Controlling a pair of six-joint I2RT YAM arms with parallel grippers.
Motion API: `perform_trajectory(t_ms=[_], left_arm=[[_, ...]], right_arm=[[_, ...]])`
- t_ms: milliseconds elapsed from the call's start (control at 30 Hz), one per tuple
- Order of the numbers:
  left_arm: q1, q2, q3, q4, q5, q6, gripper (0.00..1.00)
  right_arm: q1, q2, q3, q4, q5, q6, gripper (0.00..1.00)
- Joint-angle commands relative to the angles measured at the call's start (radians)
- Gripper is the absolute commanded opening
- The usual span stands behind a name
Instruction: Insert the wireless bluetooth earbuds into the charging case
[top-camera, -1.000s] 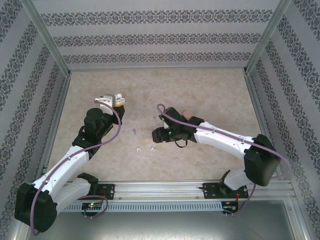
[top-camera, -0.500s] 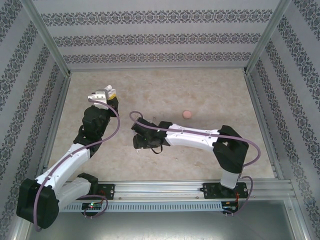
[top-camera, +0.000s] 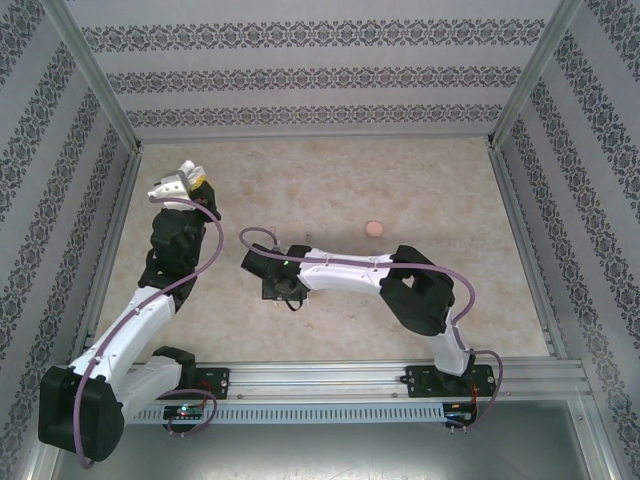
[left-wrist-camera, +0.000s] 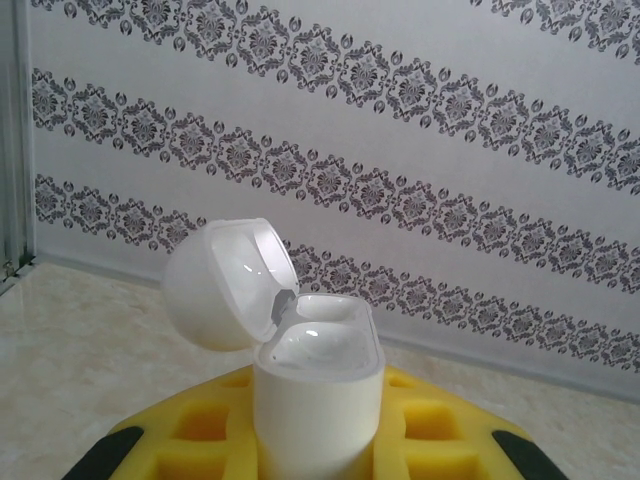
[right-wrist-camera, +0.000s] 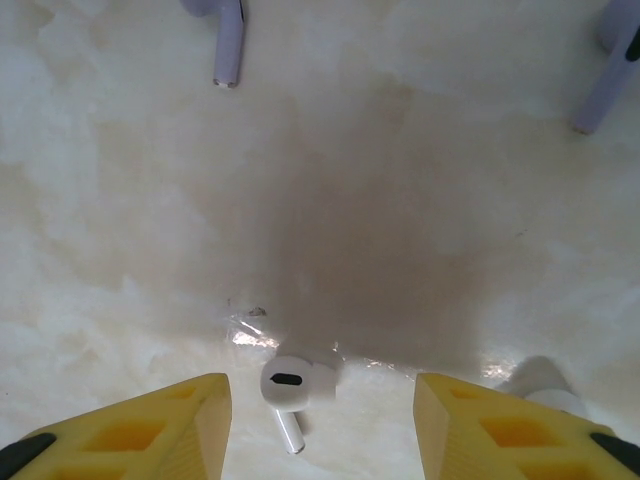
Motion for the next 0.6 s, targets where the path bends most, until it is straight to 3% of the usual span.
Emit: perform_trajectory(t_ms=[0,567], left_arm=[[0.011,-0.014,0.025,0.044,-0.016,-0.036,0.00],[0.035,-0.016,0.001,0.067,-0.003,-0.070,0.00]], right_arm=[[0.012,0.036,0.049,-0.063,0.029,0.035,0.51],[0.025,0.110,0.114,-0.111,-0.005,0.102,0.48]])
